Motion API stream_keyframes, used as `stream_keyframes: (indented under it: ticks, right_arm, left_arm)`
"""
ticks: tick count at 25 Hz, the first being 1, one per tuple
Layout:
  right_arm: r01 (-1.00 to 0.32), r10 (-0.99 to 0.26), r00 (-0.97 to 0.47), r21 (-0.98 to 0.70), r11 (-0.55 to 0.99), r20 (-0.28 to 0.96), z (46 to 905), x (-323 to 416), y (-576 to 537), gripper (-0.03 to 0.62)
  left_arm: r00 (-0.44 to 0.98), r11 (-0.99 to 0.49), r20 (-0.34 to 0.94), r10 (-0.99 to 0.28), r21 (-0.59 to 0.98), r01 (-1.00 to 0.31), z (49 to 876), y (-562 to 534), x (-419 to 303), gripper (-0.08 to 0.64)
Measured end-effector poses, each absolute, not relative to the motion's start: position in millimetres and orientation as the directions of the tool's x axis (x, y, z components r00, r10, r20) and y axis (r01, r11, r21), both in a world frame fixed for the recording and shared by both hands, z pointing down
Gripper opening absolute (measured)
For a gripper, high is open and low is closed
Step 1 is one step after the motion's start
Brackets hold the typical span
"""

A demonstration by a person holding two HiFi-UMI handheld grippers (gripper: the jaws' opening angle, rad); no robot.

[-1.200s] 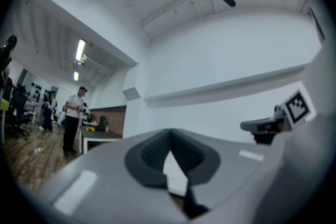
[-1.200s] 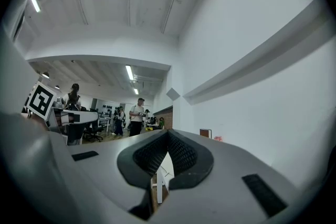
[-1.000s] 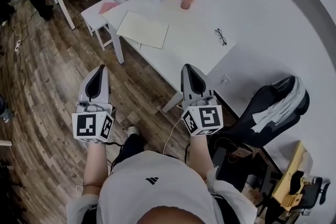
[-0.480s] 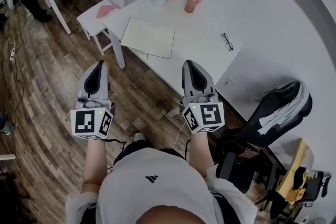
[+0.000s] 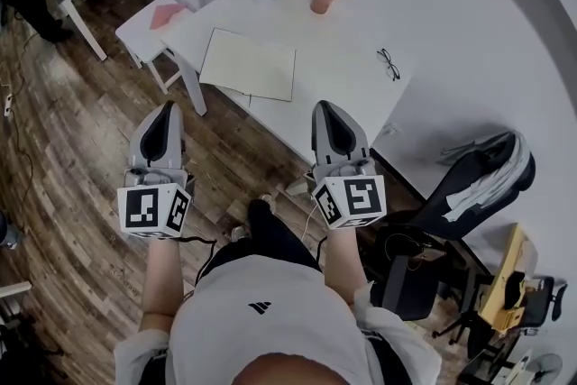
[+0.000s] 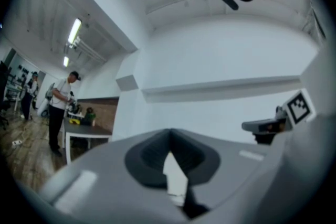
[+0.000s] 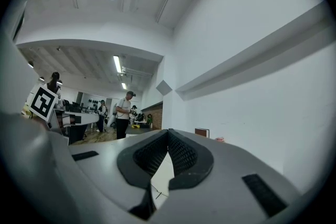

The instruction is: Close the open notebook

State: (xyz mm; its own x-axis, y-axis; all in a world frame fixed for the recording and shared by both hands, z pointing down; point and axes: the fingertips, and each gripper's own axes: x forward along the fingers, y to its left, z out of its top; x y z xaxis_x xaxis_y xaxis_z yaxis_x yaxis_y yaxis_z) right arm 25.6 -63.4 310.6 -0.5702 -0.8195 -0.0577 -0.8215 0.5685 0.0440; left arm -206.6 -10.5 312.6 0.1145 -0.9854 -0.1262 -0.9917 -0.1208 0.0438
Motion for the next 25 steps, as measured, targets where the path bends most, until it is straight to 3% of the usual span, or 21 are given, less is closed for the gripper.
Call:
stream_keyframes:
  ticks: [25]
  right_arm:
    - [-0.785,-0.781,-0.618,0.02,0.619,-0.085,307,-3,-244,-0.002]
  left_arm:
    - [0.065,-0.069,-0.103,-0.993,0.039,-0.997,311,-175,-231,0.009]
